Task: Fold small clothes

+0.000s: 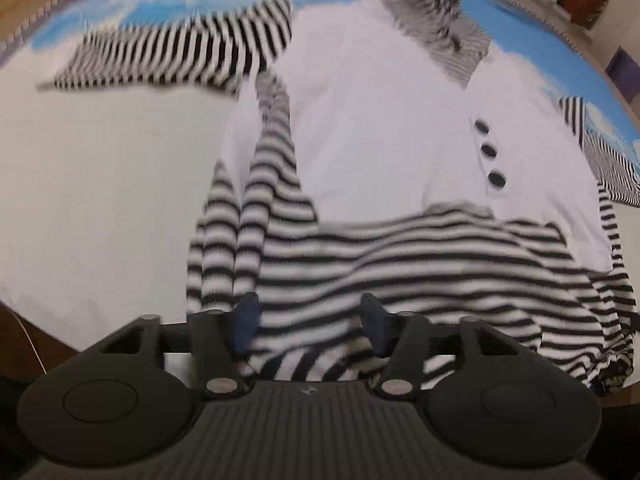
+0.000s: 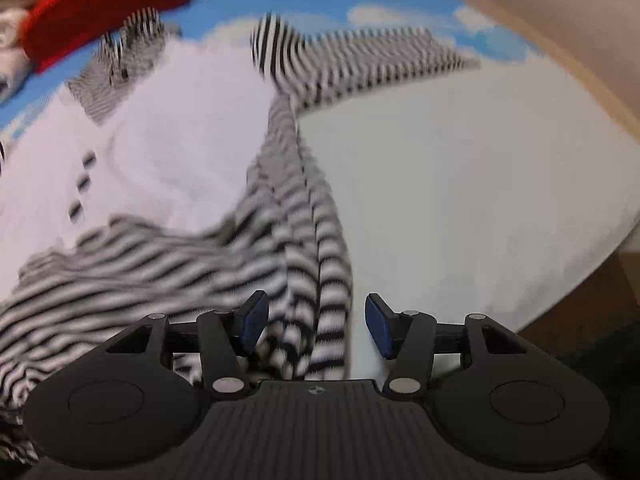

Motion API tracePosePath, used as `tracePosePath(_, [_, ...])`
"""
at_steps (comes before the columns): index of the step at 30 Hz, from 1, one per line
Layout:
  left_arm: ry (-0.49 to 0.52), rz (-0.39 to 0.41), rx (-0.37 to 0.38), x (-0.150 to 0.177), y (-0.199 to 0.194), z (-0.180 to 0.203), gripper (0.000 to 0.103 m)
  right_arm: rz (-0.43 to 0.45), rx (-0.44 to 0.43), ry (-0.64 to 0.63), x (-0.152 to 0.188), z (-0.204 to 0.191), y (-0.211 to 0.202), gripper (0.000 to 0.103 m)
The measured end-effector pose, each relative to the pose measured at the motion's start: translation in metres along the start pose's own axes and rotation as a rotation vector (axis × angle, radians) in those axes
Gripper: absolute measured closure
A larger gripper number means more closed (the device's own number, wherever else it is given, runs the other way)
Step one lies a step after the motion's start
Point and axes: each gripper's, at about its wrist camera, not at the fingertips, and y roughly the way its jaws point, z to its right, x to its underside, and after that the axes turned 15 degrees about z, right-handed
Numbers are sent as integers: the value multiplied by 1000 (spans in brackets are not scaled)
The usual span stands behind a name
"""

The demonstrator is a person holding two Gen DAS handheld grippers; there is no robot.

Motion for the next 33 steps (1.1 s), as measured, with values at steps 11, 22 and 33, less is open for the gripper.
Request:
tracePosePath(11, [23, 82, 11, 0, -2, 8, 39, 182, -38, 6, -19, 2, -14, 48])
tracePosePath(22, [5, 127, 30, -4, -4, 11, 37, 183, -41, -2, -15, 0, -15, 48])
tracePosePath(33, [-6, 168, 29, -6, -9, 9, 25, 278, -34, -47, -17, -12, -26, 44])
